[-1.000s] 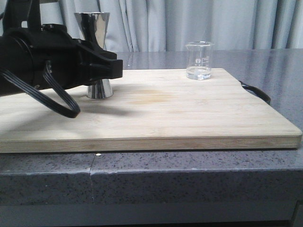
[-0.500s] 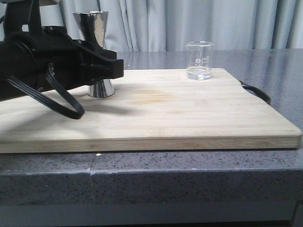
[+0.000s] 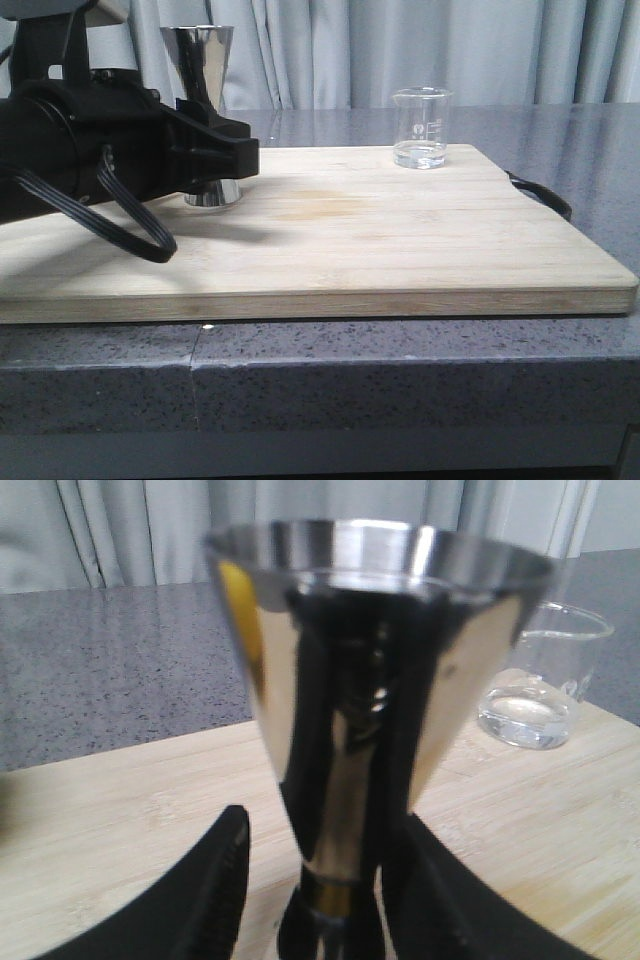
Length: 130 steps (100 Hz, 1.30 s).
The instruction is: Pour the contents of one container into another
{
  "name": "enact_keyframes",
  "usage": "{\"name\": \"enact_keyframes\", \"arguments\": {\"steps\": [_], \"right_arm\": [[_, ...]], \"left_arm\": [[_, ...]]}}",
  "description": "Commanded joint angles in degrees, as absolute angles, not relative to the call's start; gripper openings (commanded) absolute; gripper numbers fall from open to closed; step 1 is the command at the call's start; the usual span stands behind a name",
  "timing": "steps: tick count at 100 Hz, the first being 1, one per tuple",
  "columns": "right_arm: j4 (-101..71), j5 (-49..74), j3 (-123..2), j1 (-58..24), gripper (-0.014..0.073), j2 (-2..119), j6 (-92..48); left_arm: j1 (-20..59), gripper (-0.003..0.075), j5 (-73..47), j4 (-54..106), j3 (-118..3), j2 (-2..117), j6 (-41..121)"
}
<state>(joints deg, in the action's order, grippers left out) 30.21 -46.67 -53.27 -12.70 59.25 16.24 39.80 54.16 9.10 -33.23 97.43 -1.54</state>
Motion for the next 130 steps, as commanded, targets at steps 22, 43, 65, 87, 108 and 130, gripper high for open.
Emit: {"name": "enact_keyframes", "arguments": {"steps": [22,43,65,87,108,130], "right_arm": [[28.9,-49.0,-55.0,-12.3,0.0531,58.1,16.3],[28.9,-48.6,-55.0,-12.3,0.0531,58.1,16.3],[28.9,-48.6,-55.0,-12.3,0.0531,58.1,16.3],[28.9,-47.9,-55.0,-12.3,0.0531,58.1,16.3],[28.9,-36.3,-55.0,-11.7,0.0531,58.1,15.1],[28.9,-32.2,-55.0,-7.4,0.0531,53.8,11.6]], "left_arm": [[39.7,0.0468,57.8,9.9,-34.2,95.5,-2.1],[39.7,0.0476,57.1,10.2,-31.3,92.2,-2.1],[39.8,0.0476,50.8,9.8,-28.0,84.7,-2.8],[42.2,0.0476,43.8,9.7,-25.0,73.4,-4.5],[42.6,0.0474,35.5,10.0,-24.5,55.8,0.0],[39.5,0.0428,31.4,22.3,-26.8,34.9,18.6]]}}
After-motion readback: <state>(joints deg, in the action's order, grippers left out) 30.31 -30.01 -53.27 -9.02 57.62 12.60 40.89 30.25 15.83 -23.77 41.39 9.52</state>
